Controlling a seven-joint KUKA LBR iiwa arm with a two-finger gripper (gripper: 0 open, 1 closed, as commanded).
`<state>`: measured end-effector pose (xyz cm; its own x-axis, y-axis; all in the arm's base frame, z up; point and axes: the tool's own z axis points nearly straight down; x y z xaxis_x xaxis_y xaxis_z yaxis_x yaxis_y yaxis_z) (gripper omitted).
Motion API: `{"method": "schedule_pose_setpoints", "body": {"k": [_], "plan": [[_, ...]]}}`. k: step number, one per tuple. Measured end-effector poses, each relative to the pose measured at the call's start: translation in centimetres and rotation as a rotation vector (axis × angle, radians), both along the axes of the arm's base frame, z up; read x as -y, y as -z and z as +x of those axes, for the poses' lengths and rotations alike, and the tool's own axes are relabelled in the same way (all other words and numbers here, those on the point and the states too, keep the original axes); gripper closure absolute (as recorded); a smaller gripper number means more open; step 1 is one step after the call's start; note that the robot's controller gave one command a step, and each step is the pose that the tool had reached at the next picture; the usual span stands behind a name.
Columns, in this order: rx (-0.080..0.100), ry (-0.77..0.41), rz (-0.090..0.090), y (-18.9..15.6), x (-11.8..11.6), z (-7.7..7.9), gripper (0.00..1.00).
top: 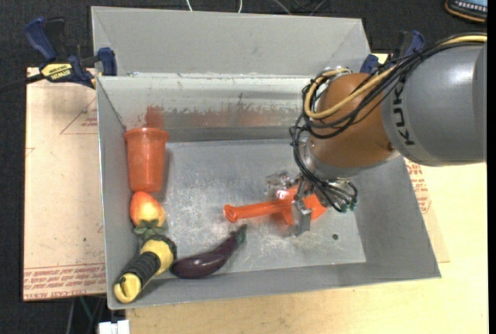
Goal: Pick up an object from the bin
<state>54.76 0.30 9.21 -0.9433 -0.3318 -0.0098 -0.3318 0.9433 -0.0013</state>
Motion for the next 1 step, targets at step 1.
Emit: {"method": "schedule_pose_setpoints", "body": {"k": [1], "plan": [[0.004, 0.001, 0.0, -2.35, -0.04, 0.11, 1.0]]}}
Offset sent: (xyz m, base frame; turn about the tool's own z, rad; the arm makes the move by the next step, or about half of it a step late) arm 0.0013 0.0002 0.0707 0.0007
